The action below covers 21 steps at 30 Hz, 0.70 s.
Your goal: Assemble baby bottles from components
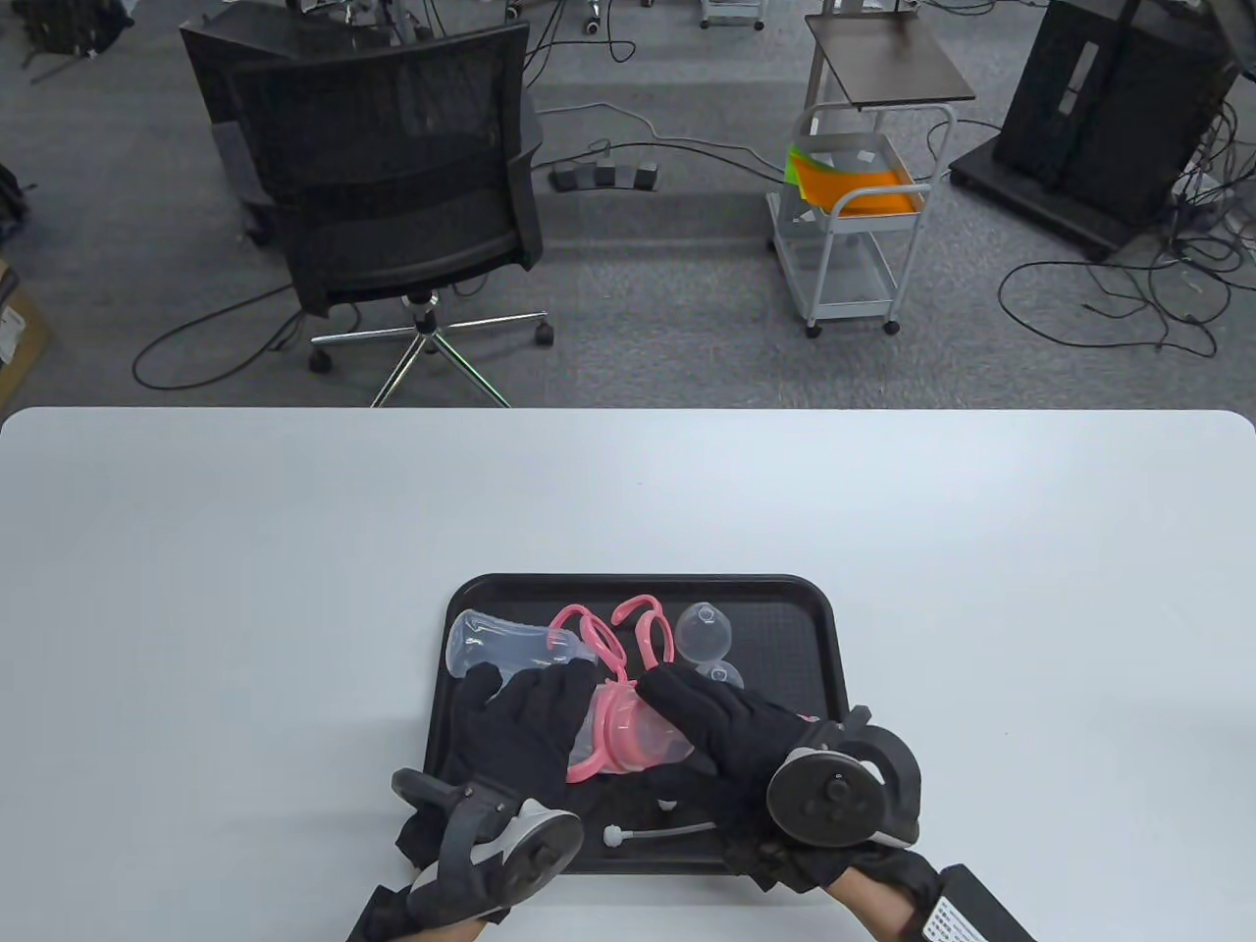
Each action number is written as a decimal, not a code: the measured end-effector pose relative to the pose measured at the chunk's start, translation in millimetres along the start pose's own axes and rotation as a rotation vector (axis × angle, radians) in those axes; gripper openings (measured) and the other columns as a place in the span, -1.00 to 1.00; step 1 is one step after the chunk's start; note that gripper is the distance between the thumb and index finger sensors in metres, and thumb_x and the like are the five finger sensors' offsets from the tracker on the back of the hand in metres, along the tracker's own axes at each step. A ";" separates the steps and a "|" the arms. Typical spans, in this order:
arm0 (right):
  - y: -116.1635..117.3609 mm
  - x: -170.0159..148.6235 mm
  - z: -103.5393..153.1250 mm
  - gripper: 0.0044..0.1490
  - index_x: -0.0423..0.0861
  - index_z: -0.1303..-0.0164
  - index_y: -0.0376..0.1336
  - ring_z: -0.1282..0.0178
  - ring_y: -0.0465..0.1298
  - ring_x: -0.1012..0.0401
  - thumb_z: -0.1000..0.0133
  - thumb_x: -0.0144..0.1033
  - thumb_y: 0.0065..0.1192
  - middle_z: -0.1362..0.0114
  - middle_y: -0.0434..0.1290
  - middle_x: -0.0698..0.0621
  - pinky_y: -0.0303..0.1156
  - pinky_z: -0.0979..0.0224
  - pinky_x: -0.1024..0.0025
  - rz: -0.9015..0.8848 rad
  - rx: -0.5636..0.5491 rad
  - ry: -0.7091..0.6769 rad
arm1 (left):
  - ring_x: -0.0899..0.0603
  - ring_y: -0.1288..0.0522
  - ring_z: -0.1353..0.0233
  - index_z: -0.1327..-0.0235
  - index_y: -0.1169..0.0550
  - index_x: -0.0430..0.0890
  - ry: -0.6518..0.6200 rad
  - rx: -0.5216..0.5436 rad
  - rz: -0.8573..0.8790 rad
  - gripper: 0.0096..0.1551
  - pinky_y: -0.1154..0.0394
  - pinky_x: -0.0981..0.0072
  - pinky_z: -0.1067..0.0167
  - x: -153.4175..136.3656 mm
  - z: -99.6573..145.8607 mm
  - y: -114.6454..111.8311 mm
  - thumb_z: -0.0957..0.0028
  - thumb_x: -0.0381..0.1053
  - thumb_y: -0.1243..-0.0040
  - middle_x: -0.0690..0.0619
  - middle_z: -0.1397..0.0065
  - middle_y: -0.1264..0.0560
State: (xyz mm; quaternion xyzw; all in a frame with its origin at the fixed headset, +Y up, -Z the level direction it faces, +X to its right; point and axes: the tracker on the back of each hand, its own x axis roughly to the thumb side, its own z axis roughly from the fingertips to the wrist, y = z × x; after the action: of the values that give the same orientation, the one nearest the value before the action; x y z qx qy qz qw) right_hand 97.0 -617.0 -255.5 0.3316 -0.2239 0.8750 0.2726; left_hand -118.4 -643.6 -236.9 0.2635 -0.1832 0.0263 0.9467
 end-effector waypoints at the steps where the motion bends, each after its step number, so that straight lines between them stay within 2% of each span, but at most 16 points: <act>1: -1.7 3.7 -0.2 0.05 -0.11 -0.44 0.22 -0.22 0.69 -0.01 0.24 0.04 0.55 -0.39 0.50 -0.15 0.70 -0.22 0.17 0.000 -0.016 -0.006 | -0.17 -0.71 -0.33 -0.51 -0.44 -0.03 0.004 0.058 0.016 0.31 -0.30 -0.41 -0.49 -1.7 2.2 1.6 0.49 0.47 -0.81 -0.03 -0.37 -0.61; 5: -9.7 6.4 -9.5 0.14 -0.15 -0.49 0.15 -0.23 0.69 0.01 0.23 0.07 0.56 -0.41 0.48 -0.16 0.70 -0.22 0.16 -0.064 -0.018 0.008 | -0.15 -0.73 -0.30 -0.50 -0.48 0.00 0.045 0.098 0.016 0.30 -0.35 -0.37 -0.48 -7.1 3.0 16.3 0.52 0.50 -0.81 -0.01 -0.35 -0.64; 7: -13.3 7.3 -12.2 0.19 -0.16 -0.55 0.05 -0.29 0.63 -0.03 0.20 0.13 0.47 -0.45 0.42 -0.17 0.65 -0.26 0.09 -0.086 -0.009 0.012 | -0.16 -0.72 -0.31 -0.51 -0.47 0.00 0.101 0.125 0.042 0.30 -0.36 -0.33 -0.49 -15.2 1.6 23.7 0.50 0.49 -0.80 -0.02 -0.37 -0.63; 10: -23.4 1.4 -13.3 0.21 -0.12 -0.59 -0.02 -0.37 0.56 -0.06 0.16 0.21 0.36 -0.51 0.34 -0.16 0.60 -0.30 0.05 -0.027 -0.057 0.036 | -0.17 -0.69 -0.34 -0.53 -0.45 0.00 0.213 0.142 0.137 0.30 -0.34 -0.30 -0.52 -42.7 0.1 32.1 0.49 0.44 -0.82 -0.02 -0.41 -0.60; 17: -40.8 -50.3 -3.9 0.14 -0.10 -0.59 0.00 -0.38 0.54 -0.07 0.10 0.20 0.31 -0.51 0.33 -0.14 0.57 -0.32 0.02 0.041 -0.075 0.176 | -0.17 -0.66 -0.39 -0.55 -0.42 0.05 0.445 0.092 0.287 0.29 -0.34 -0.22 -0.55 -117.2 -10.7 35.3 0.46 0.41 -0.83 -0.01 -0.49 -0.44; 21: -43.0 -86.8 9.5 0.13 -0.10 -0.59 -0.02 -0.38 0.55 -0.06 0.08 0.19 0.29 -0.52 0.32 -0.14 0.57 -0.33 0.02 0.016 -0.094 0.275 | -0.19 -0.61 -0.46 -0.57 -0.40 0.11 0.548 0.069 0.411 0.30 -0.32 -0.31 -0.56 -155.9 -16.8 23.7 0.46 0.37 -0.87 0.04 -0.51 -0.42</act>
State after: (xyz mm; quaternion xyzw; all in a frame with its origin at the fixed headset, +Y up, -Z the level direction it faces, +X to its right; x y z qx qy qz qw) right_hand 183.0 -618.6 -300.9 0.1938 -0.2277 0.9029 0.3087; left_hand -261.5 -607.4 -294.9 0.2363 0.0296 0.2924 0.9262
